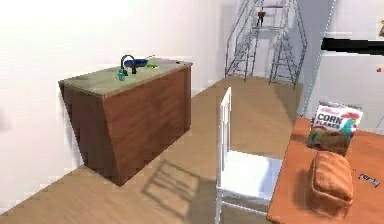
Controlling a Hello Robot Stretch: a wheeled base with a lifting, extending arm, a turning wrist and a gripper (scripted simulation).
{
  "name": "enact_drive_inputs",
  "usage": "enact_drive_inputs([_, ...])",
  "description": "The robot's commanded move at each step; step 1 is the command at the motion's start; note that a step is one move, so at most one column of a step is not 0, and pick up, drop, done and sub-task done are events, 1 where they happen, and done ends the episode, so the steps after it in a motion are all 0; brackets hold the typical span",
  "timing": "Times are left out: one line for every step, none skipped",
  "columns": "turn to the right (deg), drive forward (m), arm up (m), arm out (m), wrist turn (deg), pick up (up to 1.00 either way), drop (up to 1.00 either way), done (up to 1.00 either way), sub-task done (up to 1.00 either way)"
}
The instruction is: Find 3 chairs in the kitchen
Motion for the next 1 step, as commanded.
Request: enact_drive_inputs([21.0,0.00,0.00,0.00,0.0,0.00,0.00,0.00,0.00])
